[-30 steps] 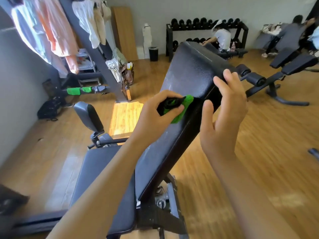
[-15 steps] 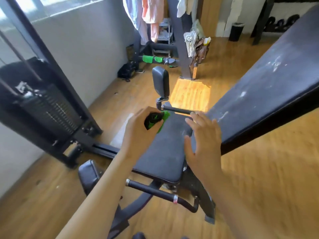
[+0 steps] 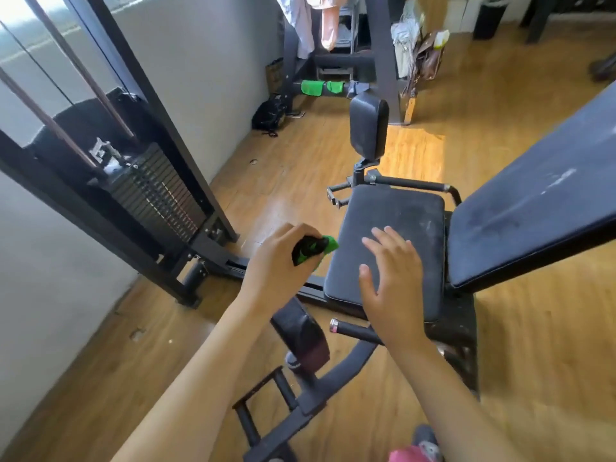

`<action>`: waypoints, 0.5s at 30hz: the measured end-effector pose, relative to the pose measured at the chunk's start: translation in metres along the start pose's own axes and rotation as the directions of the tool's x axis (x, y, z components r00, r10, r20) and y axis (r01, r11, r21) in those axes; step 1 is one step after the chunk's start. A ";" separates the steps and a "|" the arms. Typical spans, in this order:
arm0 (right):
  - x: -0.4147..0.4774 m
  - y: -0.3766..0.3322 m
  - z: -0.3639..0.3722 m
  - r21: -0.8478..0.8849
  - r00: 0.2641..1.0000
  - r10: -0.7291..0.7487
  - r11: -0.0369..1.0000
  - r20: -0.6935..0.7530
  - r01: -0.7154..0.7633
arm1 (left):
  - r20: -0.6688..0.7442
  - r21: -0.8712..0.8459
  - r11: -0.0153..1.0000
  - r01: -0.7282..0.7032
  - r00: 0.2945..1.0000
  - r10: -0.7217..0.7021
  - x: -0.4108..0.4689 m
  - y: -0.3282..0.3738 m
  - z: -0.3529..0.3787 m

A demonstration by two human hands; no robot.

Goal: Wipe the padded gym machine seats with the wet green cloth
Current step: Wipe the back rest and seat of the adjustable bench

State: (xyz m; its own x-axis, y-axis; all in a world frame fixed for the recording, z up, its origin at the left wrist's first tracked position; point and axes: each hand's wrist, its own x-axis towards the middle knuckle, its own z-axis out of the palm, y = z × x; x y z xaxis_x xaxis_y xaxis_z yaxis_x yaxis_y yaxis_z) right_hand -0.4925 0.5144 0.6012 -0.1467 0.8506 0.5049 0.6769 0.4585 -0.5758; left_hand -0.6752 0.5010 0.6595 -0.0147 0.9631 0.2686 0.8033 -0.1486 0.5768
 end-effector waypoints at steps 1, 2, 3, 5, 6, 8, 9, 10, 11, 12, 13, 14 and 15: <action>-0.007 -0.010 0.011 0.023 0.999 0.049 0.999 -0.010 -0.049 | 0.027 0.010 1.000 0.004 1.000 -0.004 -0.003 -0.013 -0.008; -0.015 -0.020 0.021 0.038 0.997 0.081 0.996 -0.009 -0.081 | 0.052 0.024 1.000 0.010 0.999 -0.012 -0.005 -0.025 -0.015; -0.022 -0.028 0.029 0.038 0.995 0.097 0.995 0.002 -0.097 | 0.071 0.040 0.999 0.014 0.997 -0.017 -0.006 -0.035 -0.019; -0.035 -0.038 0.044 0.003 0.995 0.096 0.995 0.032 -0.096 | 0.098 0.061 0.998 0.018 0.995 -0.024 -0.007 -0.050 -0.024; -0.040 -0.041 0.048 -0.008 0.994 0.104 0.995 0.042 -0.104 | 0.115 0.059 0.998 0.024 0.993 -0.031 -0.008 -0.056 -0.024; -0.041 -0.042 0.055 0.005 0.989 0.145 0.989 0.033 -0.145 | 0.169 0.065 0.998 0.016 0.985 -0.026 -0.008 -0.063 -0.021; -0.038 -0.041 0.059 0.014 0.987 0.160 0.987 0.029 -0.161 | 0.189 0.079 0.997 0.006 0.982 -0.021 -0.008 -0.066 -0.019; -0.036 -0.040 0.063 0.023 0.985 0.167 0.985 0.044 -0.168 | 0.195 0.097 0.995 0.003 0.981 -0.022 -0.008 -0.069 -0.017; -0.035 -0.039 0.068 0.033 0.983 0.167 0.985 0.072 -0.170 | 0.188 0.114 0.993 0.008 0.982 -0.030 -0.009 -0.072 -0.015; -0.034 -0.039 0.074 0.041 0.981 0.171 0.984 0.096 -0.175 | 0.179 0.129 0.992 0.013 0.983 -0.036 -0.009 -0.074 -0.012; -0.035 -0.039 0.078 0.046 0.976 0.187 0.980 0.110 -0.193 | 0.176 0.137 0.990 0.015 0.984 -0.039 -0.008 -0.075 -0.009; -0.037 -0.039 0.081 0.050 0.971 0.211 0.975 0.116 -0.218 | 0.174 0.136 0.990 0.020 0.984 -0.043 -0.008 -0.076 -0.007; -0.040 -0.041 0.084 0.058 0.965 0.233 0.969 0.120 -0.241 | 0.175 0.129 0.991 0.024 0.984 -0.047 -0.009 -0.076 -0.005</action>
State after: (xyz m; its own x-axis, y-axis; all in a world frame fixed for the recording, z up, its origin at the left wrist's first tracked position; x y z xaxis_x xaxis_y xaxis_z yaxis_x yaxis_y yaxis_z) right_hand -0.5751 0.4832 0.5501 -0.0702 0.9586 0.2761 0.6493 0.2540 -0.7169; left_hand -0.7387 0.5029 0.6169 0.0519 0.9934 0.1024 0.8727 -0.0950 0.4789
